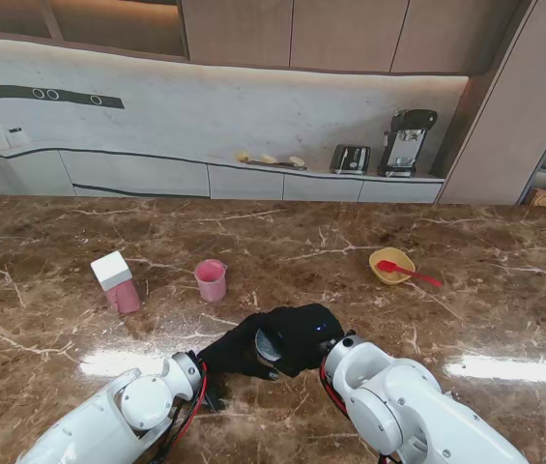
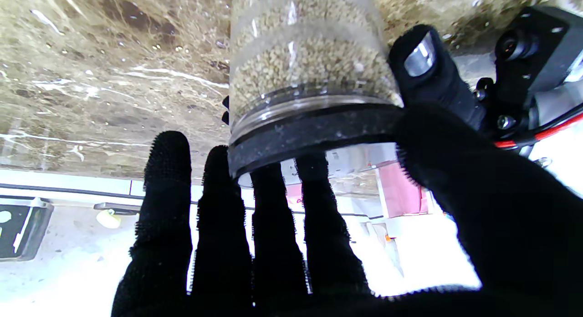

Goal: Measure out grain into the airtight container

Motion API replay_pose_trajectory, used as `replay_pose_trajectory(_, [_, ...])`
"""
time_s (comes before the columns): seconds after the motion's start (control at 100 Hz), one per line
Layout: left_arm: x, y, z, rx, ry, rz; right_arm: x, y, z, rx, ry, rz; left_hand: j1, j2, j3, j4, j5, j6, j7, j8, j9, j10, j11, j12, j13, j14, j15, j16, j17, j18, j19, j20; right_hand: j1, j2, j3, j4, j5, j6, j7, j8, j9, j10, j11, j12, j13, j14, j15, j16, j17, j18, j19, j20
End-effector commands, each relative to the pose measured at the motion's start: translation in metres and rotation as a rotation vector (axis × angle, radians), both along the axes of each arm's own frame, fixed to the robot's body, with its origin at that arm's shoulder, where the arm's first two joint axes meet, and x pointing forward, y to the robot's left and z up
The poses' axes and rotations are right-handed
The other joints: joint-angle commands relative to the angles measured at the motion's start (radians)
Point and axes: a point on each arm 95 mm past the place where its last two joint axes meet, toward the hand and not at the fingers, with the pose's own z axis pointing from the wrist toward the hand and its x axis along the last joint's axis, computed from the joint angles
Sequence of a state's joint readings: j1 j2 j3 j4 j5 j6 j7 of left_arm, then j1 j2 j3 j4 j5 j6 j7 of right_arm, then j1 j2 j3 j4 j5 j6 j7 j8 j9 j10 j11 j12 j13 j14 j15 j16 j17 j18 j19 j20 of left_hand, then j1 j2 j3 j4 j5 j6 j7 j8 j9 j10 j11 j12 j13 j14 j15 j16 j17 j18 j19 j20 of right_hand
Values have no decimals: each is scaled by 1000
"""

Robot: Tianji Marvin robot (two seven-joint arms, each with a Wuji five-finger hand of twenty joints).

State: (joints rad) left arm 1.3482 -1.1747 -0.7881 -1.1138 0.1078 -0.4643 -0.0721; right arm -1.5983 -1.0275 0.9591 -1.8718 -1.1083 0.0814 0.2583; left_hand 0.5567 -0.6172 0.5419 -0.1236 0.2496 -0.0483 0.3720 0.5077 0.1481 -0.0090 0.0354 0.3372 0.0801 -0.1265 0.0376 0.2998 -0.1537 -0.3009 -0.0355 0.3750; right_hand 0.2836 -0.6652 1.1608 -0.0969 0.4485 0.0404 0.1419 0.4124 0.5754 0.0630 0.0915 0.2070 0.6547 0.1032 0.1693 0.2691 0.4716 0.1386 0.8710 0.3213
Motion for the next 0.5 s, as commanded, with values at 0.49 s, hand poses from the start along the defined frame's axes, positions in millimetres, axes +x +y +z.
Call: replay_pose_trajectory(0.49, [-27,15,-41,78,110,6,-5,-6,5,-3,-25,-2,51,146,65,69,90,-106,78,15,-30,-2,-8,1,-44,180,-9,6,92,413,110,13,11,102,-398,57,-48,-26,37,57,-53,-59,18,16,-97,9,-11,-11,-86,35,-92,46])
